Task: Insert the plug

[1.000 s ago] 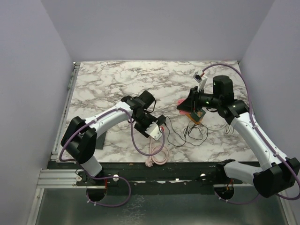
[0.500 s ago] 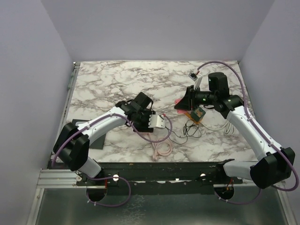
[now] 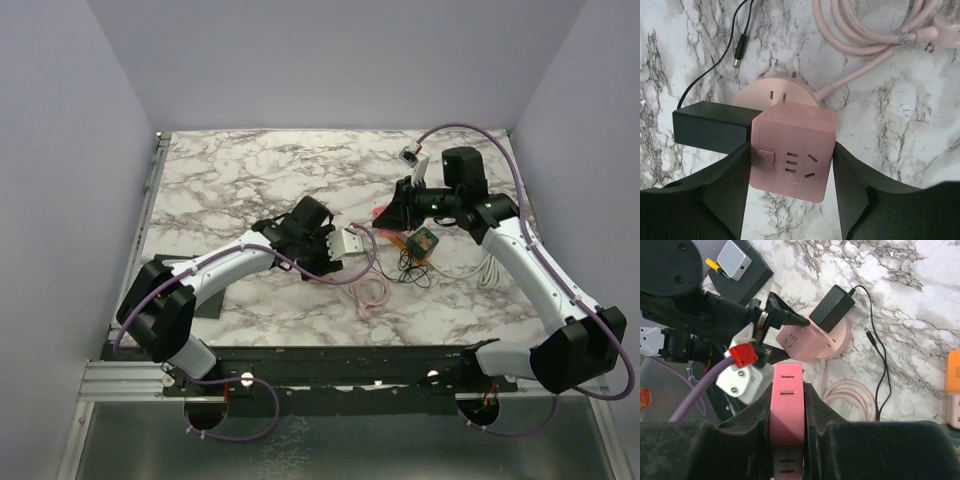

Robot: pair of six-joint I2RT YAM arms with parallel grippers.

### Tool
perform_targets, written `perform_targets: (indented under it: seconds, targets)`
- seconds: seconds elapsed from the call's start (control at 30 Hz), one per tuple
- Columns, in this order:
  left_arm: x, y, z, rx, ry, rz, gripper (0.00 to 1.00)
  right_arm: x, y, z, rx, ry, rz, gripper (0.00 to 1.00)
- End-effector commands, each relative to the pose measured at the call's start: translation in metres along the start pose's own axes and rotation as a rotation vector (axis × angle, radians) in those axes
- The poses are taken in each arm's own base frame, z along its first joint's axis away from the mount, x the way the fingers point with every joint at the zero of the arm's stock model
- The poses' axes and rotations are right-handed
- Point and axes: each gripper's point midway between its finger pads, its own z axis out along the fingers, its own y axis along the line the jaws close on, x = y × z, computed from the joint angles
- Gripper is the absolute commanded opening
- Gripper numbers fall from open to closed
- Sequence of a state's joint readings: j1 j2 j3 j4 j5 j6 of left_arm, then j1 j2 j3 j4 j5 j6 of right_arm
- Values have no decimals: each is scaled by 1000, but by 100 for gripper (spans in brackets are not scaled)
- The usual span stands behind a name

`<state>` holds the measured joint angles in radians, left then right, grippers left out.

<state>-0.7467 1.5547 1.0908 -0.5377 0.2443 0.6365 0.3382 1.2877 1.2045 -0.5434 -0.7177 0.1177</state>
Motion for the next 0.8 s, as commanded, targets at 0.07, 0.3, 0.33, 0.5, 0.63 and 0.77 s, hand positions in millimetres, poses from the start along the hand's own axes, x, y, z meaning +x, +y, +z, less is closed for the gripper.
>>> perform_targets:
  seconds: [0.07, 0.3, 0.33, 0.5, 0.63, 0.77]
  targets:
    - [28, -49, -16, 124, 55, -97, 97, 0, -3, 5, -32, 31, -47, 1]
    - [-19, -30, -56, 37, -105, -44, 99, -6, -9, 9, -40, 43, -158, 1]
    - [-26, -27, -63, 25, -131, -40, 99, -6, -9, 10, -51, 44, -180, 1]
    - [-67, -5, -105, -36, -346, -106, 99, -2, 2, 15, -167, 66, -332, 1]
    - [-80, 21, -141, -98, -533, -231, 99, 6, 24, 26, -280, 109, -468, 1]
    - [-68, 33, -151, -92, -577, -284, 99, 9, 42, 54, -305, 201, -574, 1]
